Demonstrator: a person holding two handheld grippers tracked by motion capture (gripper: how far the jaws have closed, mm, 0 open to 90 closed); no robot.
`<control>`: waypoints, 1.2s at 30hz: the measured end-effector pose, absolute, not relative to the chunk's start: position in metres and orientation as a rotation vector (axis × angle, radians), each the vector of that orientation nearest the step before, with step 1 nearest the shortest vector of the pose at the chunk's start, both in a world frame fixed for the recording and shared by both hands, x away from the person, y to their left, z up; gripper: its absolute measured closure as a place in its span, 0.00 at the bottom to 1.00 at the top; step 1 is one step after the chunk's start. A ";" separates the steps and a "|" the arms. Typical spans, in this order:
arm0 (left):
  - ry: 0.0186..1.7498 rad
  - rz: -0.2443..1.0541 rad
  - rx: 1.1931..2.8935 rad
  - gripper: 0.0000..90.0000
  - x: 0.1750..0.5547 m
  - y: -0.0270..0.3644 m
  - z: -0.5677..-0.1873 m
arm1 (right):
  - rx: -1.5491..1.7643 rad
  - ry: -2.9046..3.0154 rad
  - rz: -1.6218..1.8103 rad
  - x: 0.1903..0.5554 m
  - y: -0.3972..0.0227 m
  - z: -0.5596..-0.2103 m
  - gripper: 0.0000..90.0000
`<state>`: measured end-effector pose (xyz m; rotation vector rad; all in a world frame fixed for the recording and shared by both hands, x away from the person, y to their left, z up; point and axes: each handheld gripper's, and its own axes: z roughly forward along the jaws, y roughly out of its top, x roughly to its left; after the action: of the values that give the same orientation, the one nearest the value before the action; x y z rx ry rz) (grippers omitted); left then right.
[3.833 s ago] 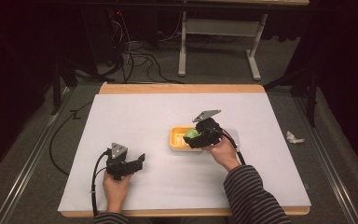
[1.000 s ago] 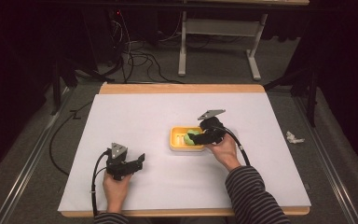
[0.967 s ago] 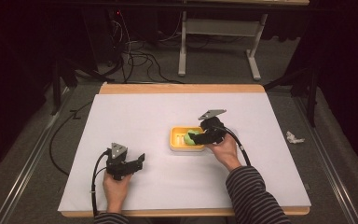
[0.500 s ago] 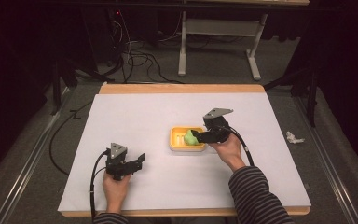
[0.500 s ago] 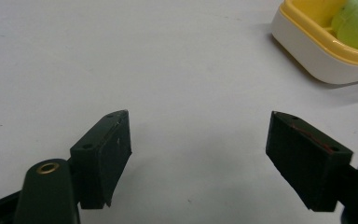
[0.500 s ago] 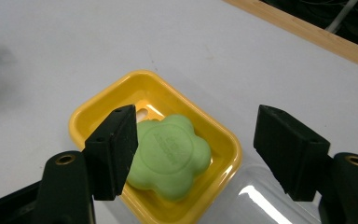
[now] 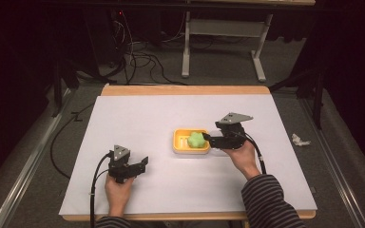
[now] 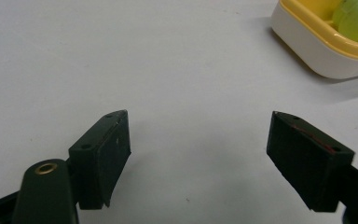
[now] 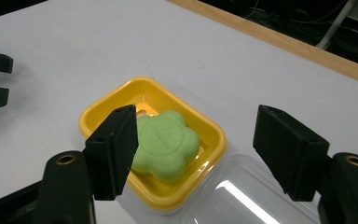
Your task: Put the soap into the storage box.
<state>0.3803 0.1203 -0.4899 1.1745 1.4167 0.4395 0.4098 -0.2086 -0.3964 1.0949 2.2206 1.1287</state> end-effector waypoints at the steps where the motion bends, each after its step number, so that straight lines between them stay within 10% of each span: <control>1: 1.417 0.439 1.174 0.25 0.380 0.121 -0.490 | 1.094 2.218 1.129 0.409 -0.209 -0.396 0.35; 36: 1.391 0.450 1.165 0.25 0.378 0.120 -0.489 | 1.155 2.044 1.204 0.374 -0.253 -0.397 0.31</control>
<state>0.3776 0.1200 -0.4890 1.1648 1.3914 0.4498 0.3737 -0.2534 -0.3974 1.1545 2.0444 1.2036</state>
